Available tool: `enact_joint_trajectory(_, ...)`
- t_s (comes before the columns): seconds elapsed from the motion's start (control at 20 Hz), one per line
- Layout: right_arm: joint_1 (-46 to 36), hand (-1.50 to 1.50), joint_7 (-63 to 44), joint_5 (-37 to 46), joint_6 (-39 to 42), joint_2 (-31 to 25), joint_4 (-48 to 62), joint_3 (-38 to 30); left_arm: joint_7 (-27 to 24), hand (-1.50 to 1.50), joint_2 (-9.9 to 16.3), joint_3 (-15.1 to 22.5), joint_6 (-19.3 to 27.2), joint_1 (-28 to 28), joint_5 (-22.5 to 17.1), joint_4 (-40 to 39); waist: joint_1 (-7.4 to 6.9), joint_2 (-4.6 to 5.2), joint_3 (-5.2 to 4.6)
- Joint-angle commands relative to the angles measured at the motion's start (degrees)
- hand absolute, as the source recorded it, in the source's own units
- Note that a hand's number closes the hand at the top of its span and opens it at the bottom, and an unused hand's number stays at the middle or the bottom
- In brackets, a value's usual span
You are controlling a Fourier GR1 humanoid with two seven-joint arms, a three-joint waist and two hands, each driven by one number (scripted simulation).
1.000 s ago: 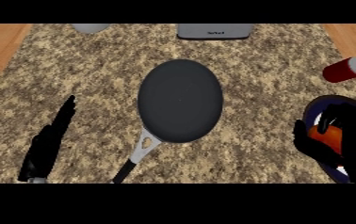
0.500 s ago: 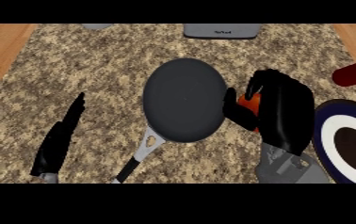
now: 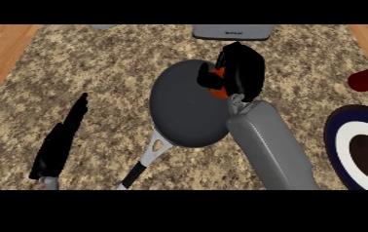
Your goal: Pick the tomato from the plate and place it in the pan
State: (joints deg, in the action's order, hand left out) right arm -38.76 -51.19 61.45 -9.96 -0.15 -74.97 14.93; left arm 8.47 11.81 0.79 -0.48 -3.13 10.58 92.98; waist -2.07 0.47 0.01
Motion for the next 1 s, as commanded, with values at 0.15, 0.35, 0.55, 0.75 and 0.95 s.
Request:
enact_joint_trajectory(0.15,-10.92,1.50,6.08,-7.75,-6.72,0.15,27.23,-0.28,-2.07,0.00,-0.20,0.29,-1.03,0.35,-0.01,-2.18,-1.37,0.59,-0.02)
enact_joint_trajectory(0.35,-10.06,1.50,8.99,-21.64,-9.77,0.15,29.58,-2.45,-0.73,0.00,0.04,-0.06,-1.14,2.95,0.11,-2.70,-2.48,1.11,0.10)
enact_joint_trajectory(0.55,-9.22,-1.50,10.53,-33.25,-16.25,0.15,32.12,-4.17,-0.76,0.00,-1.03,1.15,-0.87,3.64,0.65,-2.65,-3.41,1.23,0.14)
enact_joint_trajectory(0.75,-8.95,-1.50,20.31,-40.44,-25.04,0.15,32.27,-3.44,1.09,0.00,-0.61,0.77,-1.36,4.46,0.28,-1.24,-3.04,0.76,0.19)
enact_joint_trajectory(0.95,-12.24,-1.50,26.19,-41.45,-36.26,0.15,34.85,-2.91,-0.47,0.00,-1.06,1.48,-1.68,3.14,0.45,-2.10,-3.72,0.97,0.13)
